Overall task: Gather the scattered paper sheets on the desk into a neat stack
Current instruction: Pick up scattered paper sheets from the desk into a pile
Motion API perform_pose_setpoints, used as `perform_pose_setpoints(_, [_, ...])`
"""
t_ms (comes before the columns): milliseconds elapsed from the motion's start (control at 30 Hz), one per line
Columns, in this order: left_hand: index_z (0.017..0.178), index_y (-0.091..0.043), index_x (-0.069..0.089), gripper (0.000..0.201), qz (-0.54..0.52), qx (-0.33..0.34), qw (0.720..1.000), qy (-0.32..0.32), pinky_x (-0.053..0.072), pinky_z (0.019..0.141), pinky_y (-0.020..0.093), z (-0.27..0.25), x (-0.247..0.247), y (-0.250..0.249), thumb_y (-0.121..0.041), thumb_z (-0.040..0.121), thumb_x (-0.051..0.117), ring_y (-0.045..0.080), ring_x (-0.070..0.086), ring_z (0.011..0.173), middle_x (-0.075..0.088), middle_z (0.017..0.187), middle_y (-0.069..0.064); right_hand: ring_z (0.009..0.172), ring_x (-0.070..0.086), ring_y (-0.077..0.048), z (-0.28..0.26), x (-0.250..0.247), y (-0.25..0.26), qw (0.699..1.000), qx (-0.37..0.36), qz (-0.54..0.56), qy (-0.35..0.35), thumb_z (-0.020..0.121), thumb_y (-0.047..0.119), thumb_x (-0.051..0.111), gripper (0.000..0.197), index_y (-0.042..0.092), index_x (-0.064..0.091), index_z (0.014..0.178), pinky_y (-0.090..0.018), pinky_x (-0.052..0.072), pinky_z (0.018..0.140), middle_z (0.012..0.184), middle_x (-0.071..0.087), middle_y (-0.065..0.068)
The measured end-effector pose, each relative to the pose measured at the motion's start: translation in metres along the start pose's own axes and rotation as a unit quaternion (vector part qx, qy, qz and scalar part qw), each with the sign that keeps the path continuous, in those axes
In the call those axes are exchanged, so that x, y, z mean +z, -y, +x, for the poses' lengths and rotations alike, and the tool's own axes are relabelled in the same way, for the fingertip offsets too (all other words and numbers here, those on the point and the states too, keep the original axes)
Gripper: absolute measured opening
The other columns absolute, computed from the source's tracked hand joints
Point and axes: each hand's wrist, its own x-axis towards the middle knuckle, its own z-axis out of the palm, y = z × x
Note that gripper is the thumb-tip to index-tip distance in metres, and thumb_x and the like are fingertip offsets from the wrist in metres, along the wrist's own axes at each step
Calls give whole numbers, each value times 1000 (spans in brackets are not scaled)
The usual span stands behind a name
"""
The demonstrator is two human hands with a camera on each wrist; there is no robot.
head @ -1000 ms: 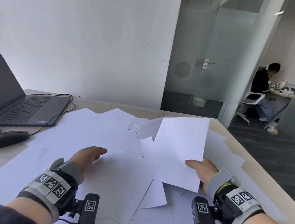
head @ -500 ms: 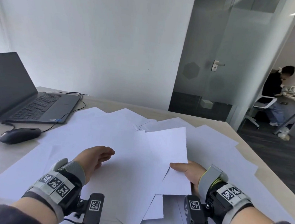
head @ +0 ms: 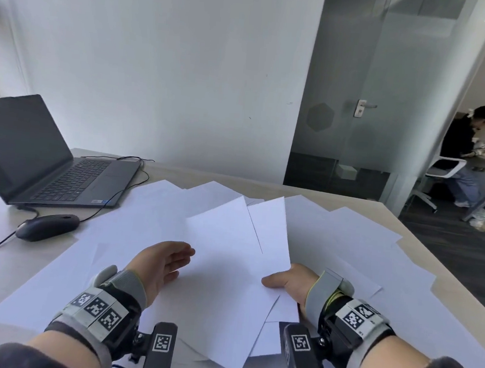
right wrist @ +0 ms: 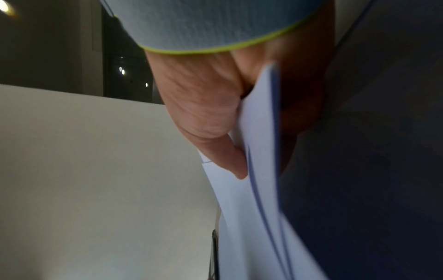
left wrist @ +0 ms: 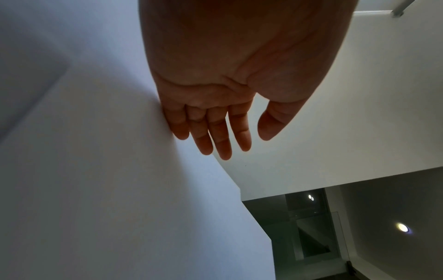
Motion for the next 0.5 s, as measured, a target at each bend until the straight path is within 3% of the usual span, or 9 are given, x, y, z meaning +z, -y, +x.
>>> perform_pose_setpoints(133, [105,-7,71,16,-28,22,999,-16,54,85,41,-2,0,-5,-14,96,60,26,70,106,78,106,10,101,72,-37,-7,-26,0,999,0,45,-22,62,6,83,42,-1,76,103,-51,52,100,103,77,-16])
perform_pose_setpoints(300, [101,-10,73,14,3,40,999,-25,54,85,41,-3,15,-4,-16,96,60,25,69,105,78,106,8,104,69,-44,-19,-67,-3,990,-10,96,-98,81,-7,71,18,-2,74,99,-53,52,99,107,74,-23])
perform_pose_setpoints(433, [105,-18,73,14,58,50,996,-41,51,90,41,-1,36,2,-20,95,63,21,65,112,74,112,1,102,69,-43,-26,-98,-14,978,-28,139,-153,70,0,80,19,3,77,89,-56,50,101,103,76,-20])
perform_pose_setpoints(500, [107,-22,71,14,82,60,993,-59,50,91,41,0,43,3,-20,96,62,22,60,117,68,116,-1,102,69,-45,-28,-106,-19,968,-34,174,-180,72,-2,79,21,2,76,92,-59,50,99,106,74,-23])
